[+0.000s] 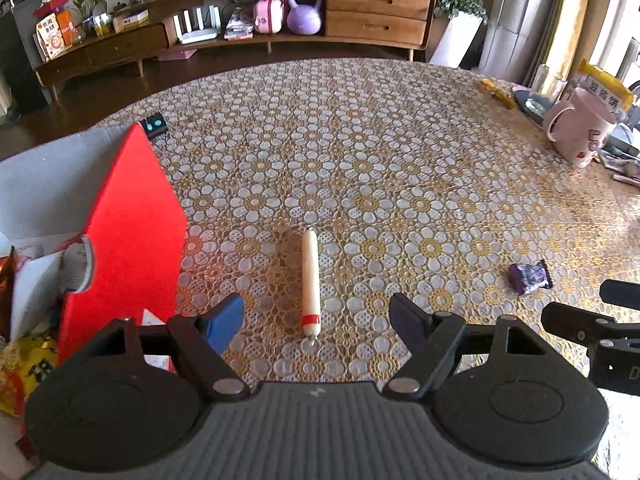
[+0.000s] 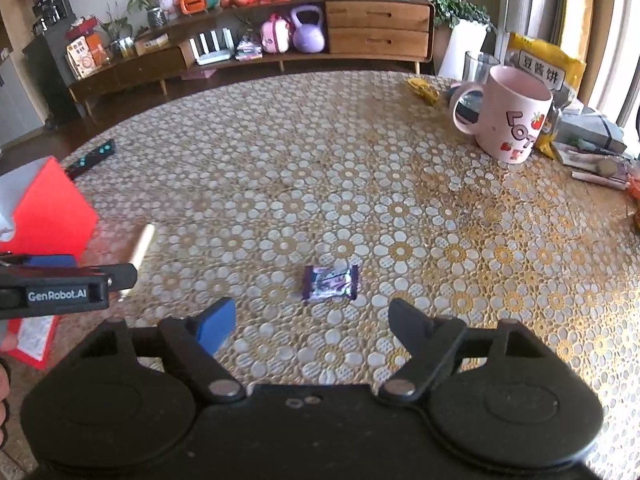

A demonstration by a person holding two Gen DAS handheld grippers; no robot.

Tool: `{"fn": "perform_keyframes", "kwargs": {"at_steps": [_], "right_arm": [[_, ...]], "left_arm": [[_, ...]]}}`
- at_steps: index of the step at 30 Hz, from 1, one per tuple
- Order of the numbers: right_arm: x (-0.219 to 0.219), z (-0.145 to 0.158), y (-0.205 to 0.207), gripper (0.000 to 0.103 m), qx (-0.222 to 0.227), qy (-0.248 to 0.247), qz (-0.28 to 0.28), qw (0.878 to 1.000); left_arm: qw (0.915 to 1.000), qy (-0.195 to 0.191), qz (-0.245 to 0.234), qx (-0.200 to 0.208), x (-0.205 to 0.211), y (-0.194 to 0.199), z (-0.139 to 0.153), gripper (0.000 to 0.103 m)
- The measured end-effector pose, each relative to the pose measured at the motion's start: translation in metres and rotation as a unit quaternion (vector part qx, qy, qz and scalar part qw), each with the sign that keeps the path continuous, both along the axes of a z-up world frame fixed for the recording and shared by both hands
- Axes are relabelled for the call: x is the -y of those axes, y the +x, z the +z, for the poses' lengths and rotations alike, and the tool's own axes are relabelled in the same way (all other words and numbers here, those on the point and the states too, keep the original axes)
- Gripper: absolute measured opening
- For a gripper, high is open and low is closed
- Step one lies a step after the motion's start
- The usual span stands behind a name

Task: Organize snacks
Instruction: 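Grasp the wooden stick with the left tool while the right grasps the purple candy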

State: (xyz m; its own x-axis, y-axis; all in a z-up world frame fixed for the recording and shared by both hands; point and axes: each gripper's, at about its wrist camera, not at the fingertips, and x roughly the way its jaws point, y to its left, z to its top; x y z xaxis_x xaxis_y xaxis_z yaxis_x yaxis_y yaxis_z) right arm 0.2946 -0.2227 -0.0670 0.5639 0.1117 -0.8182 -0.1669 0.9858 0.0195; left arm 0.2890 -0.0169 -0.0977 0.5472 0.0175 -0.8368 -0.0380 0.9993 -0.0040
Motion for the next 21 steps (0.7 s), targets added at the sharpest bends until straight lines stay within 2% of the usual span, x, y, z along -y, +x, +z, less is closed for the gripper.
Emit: {"fn": "perform_keyframes", "kwargs": {"at_steps": [1, 4, 7, 8, 13, 21], "right_arm": [[0.0, -0.003, 0.003, 0.081, -0.002, -0.001, -0.001, 1.0], [0.0, -0.012, 0.013, 0.079, -0.008, -0.003, -0.002, 1.0], [-0.001, -0.019, 0.021, 0.075, -0.014, -0.004, -0.002, 1.0], [-0.001, -0.021, 0.023, 0.074, -0.015, -0.004, -0.002, 1.0], [-0.002, -0.031, 0.034, 0.071, -0.024, -0.005, -0.005, 1.0], [-0.003, -0.039, 0.041, 0.061, -0.022, -0.01, -0.011, 1.0]], "left_arm": [[1.0, 0.0, 0.002, -0.003, 0.0, 0.003, -0.003, 0.08], [0.9999, 0.004, 0.001, -0.011, 0.001, 0.011, -0.011, 0.071], [0.9998, 0.007, 0.004, -0.017, 0.001, 0.017, -0.017, 0.069], [0.9998, 0.008, 0.003, -0.018, 0.001, 0.018, -0.019, 0.065], [0.9996, 0.003, 0.011, -0.027, -0.002, 0.026, -0.027, 0.063], [0.9998, 0.003, 0.012, -0.018, -0.002, 0.03, -0.03, 0.052]]}}
